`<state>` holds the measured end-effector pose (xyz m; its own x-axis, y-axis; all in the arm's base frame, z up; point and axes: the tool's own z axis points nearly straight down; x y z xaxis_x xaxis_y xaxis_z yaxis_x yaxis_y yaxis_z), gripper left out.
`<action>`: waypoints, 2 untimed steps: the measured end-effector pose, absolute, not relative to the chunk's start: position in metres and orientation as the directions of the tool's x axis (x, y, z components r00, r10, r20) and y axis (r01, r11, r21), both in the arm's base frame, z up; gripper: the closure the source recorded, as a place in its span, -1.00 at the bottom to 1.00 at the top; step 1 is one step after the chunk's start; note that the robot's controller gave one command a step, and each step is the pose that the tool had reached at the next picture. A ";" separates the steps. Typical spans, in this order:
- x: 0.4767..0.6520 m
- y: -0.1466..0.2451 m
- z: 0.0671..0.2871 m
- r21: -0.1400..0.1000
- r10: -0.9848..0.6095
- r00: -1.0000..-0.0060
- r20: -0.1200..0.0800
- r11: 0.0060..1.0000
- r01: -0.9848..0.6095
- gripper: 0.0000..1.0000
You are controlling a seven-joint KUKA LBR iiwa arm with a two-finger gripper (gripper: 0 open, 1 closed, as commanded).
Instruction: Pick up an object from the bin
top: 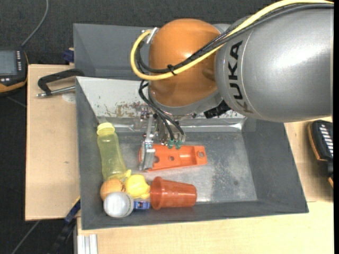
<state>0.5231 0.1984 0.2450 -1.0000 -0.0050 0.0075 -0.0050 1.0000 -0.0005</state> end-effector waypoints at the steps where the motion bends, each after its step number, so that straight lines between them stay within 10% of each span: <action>1: 0.525 0.197 0.250 0.002 -0.001 -1.000 -0.001 1.000 -0.001 -1.00; 2: 0.522 0.187 0.215 0.004 -0.054 -0.999 -0.005 0.999 -0.054 -1.00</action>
Offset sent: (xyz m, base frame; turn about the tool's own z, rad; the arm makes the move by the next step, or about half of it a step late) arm -0.0081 -0.0267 -0.0739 -0.0984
